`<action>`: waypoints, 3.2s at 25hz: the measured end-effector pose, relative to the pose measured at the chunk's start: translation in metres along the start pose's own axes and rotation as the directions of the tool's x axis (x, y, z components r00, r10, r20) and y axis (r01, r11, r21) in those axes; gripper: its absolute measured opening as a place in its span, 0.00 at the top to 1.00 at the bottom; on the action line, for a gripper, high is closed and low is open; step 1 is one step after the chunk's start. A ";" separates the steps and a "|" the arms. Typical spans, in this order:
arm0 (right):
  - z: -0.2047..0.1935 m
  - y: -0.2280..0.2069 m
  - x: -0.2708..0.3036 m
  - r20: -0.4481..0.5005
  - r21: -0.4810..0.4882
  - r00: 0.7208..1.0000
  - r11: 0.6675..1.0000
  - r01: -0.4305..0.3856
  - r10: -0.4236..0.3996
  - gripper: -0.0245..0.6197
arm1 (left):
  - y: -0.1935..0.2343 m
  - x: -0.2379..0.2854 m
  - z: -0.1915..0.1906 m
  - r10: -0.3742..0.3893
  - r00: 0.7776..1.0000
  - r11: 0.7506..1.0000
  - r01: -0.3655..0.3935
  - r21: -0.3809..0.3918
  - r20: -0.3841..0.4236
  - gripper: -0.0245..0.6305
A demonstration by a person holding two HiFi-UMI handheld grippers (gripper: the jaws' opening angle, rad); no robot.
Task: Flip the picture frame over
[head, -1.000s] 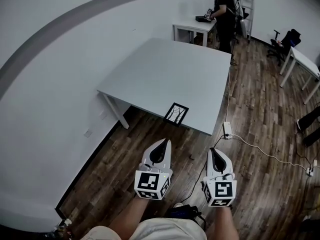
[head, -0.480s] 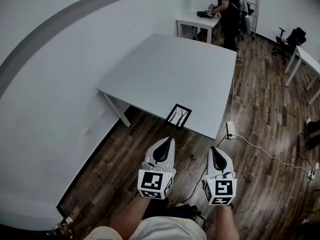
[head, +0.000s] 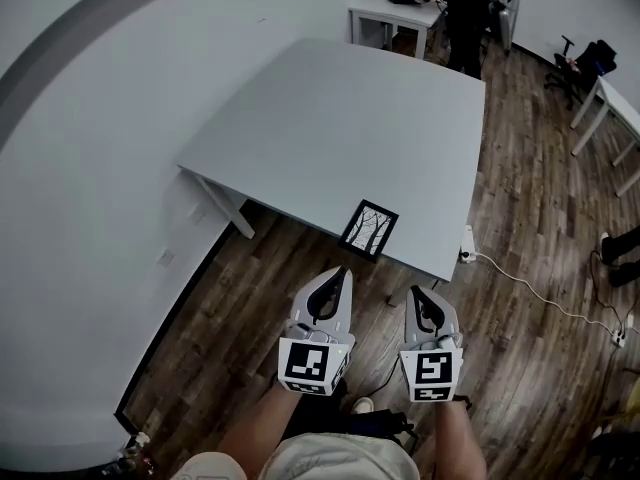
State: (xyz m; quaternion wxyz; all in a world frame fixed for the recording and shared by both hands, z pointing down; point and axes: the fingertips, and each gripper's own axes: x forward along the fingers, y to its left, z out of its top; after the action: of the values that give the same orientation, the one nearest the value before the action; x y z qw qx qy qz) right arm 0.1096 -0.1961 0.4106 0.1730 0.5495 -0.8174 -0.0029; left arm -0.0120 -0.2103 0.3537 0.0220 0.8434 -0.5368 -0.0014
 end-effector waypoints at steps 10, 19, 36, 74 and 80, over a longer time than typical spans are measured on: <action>-0.041 0.045 0.084 -0.132 -0.260 0.989 0.961 -0.094 0.060 0.91 | 0.040 0.015 -0.050 0.011 0.998 1.000 -0.012 -0.021 -0.065 0.96; -0.080 0.073 0.141 -0.243 -0.509 0.970 0.849 -0.141 0.016 0.81 | 0.060 0.027 -0.075 0.013 0.997 0.999 -0.016 -0.046 -0.072 0.96; -0.122 0.080 0.203 -0.283 -0.853 0.917 0.510 -0.106 -0.282 0.62 | 0.091 0.030 -0.113 0.023 0.995 0.996 -0.032 -0.088 -0.094 0.96; -0.120 0.068 0.212 -0.169 -0.908 0.906 0.419 0.010 -0.388 0.81 | 0.111 0.032 -0.117 0.043 0.995 0.992 -0.054 -0.116 -0.094 0.96; -0.107 0.058 0.204 -0.140 -0.901 0.916 0.432 0.040 -0.376 0.82 | 0.104 0.033 -0.104 0.046 0.996 0.994 -0.053 -0.098 -0.077 0.96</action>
State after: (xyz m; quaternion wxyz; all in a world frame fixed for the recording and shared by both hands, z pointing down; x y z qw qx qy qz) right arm 0.0194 -0.3369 0.5799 0.5605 0.4695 -0.5805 -0.3583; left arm -0.0898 -0.2807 0.4627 0.0845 0.8271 -0.5556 0.0038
